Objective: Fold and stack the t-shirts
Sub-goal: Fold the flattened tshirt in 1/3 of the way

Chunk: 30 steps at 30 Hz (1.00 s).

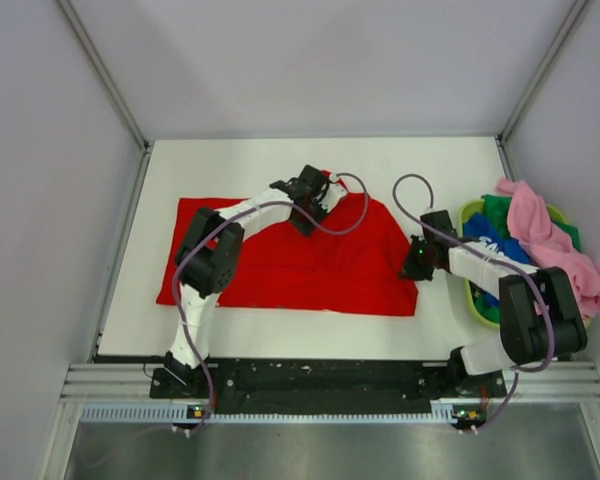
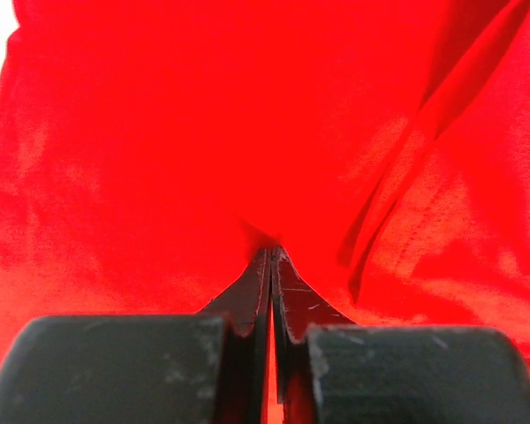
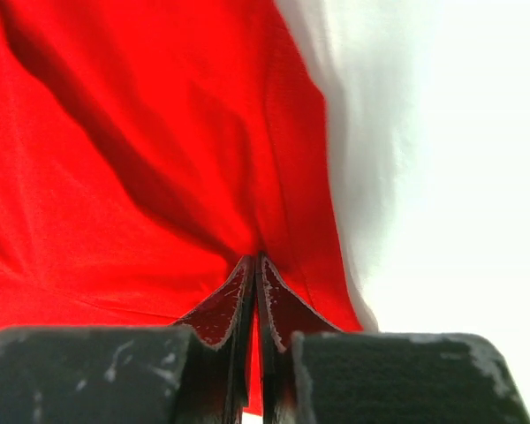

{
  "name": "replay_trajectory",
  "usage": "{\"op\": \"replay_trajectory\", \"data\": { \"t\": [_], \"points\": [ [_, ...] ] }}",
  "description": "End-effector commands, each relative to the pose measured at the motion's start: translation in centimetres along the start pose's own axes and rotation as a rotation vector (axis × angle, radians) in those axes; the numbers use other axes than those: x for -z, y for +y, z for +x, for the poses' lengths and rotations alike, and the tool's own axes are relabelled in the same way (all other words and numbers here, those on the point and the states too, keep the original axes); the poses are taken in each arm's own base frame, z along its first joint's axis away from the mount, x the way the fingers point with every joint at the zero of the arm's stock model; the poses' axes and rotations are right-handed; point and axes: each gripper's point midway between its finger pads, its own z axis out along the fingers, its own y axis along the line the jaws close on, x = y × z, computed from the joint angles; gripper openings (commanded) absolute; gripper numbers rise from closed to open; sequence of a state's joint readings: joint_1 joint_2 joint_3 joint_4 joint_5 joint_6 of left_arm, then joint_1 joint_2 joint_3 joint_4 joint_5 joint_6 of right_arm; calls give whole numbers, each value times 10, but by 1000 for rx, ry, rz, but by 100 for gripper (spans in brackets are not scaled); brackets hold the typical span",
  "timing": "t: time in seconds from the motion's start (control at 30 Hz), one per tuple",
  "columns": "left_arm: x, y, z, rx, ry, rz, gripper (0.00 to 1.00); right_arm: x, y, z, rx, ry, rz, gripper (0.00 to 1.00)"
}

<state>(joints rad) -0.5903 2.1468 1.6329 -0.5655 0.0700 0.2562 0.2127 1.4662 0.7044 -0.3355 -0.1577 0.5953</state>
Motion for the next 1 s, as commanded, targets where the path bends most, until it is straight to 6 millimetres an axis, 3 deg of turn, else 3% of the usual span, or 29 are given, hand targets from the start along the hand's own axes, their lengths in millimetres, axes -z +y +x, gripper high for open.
{"op": "replay_trajectory", "data": {
  "t": [0.0,0.13,0.2,0.27,0.33,0.4,0.47,0.57,0.67,0.77,0.9,0.97],
  "points": [
    [40,34,-27,-22,-84,-159,10,21,-15,-14,-4,-89,72,5],
    [82,48,-36,-75,-124,-224,48,53,-5,-25,39,-135,65,36],
    [111,57,-31,-118,-138,-279,57,68,-5,-21,63,-128,74,45],
    [135,68,-12,-164,-121,-331,60,77,-1,-11,68,-104,55,49],
    [163,80,17,-213,-92,-380,61,85,5,5,62,-66,21,52],
    [185,93,59,-260,-35,-409,61,88,9,26,53,2,-3,53],
    [203,109,112,-285,44,-451,60,90,10,49,37,79,-17,57],
    [226,111,179,-303,119,-411,61,87,1,70,11,146,10,61],
    [230,96,236,-311,179,-313,62,80,-8,70,-13,144,64,63],
    [219,86,287,-282,271,-258,63,66,-19,72,-27,151,112,66],
    [204,95,319,-259,312,-281,63,47,-34,78,-13,176,173,66],
    [197,103,324,-247,305,-297,63,37,-36,84,-15,206,171,55]
  ]
}}
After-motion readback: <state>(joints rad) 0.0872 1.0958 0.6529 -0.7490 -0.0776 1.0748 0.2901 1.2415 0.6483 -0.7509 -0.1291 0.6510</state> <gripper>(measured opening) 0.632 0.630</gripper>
